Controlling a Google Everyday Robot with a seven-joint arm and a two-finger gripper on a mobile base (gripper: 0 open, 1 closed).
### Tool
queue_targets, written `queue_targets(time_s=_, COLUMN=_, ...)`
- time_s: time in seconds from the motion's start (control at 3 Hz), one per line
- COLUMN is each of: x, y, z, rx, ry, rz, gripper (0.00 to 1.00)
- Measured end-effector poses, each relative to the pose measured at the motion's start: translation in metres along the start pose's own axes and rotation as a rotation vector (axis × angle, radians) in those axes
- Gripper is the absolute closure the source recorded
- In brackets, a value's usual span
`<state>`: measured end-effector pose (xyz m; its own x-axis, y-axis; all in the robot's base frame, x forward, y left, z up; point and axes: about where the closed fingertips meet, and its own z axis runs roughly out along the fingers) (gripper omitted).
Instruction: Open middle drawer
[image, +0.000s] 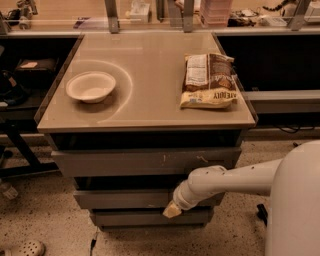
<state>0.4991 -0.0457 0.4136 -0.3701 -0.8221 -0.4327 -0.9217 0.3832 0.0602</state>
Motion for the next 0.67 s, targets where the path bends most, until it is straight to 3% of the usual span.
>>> queue_targets(time_s=0.67, x=0.0000, y=0.0000, z=0.0000, rx=0.000, ry=0.000, rz=0.000, gripper=0.89)
